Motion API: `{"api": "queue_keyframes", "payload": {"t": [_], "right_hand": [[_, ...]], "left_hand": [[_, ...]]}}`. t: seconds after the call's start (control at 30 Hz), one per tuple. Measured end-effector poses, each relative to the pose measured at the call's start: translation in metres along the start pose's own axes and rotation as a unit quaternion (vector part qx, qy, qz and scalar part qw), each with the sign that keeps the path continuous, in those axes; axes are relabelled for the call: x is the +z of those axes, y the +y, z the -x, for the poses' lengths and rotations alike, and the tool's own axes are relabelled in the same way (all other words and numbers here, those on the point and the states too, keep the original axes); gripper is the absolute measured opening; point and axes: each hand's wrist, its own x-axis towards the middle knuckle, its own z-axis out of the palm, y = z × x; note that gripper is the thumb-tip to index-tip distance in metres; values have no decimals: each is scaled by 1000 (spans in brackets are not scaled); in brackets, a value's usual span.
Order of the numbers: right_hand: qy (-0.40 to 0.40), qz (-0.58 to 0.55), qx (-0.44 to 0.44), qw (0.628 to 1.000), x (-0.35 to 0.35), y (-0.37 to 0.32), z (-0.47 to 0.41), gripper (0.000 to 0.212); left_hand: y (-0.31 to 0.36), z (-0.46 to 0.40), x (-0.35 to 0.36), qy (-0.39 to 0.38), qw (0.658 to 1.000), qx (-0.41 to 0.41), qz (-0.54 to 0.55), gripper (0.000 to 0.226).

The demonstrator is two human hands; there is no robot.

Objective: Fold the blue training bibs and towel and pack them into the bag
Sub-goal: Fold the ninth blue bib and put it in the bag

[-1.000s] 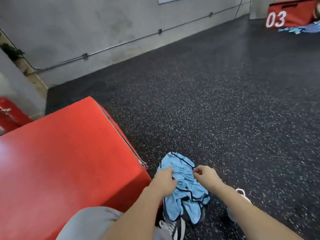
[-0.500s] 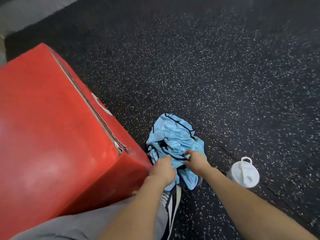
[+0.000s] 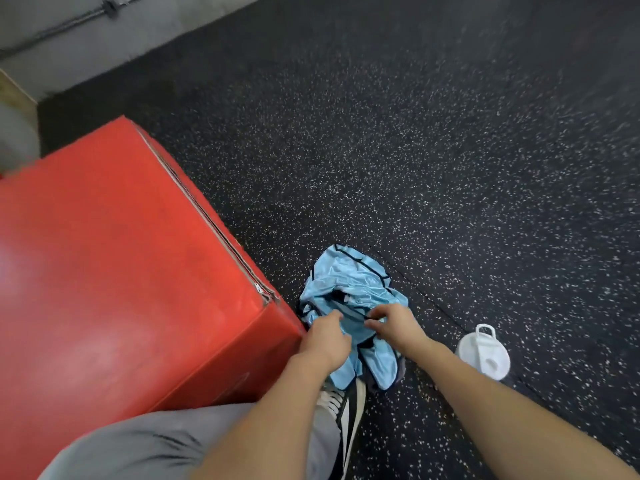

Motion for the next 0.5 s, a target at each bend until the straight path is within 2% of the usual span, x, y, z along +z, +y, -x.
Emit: {"api": "queue_keyframes", "payload": {"t": [0.1, 0.27, 0.5], "right_hand": [[9, 0, -29, 1000, -30, -28, 22, 14], [38, -5, -118, 992, -80, -90, 63, 14], [108, 52, -255, 960, -147, -216, 128, 13]], "left_hand": [[3, 23, -18, 25, 999, 18, 20, 43], [14, 64, -57, 86, 993, 50, 69, 45], [41, 131, -155, 191, 965, 130, 123, 47]]}}
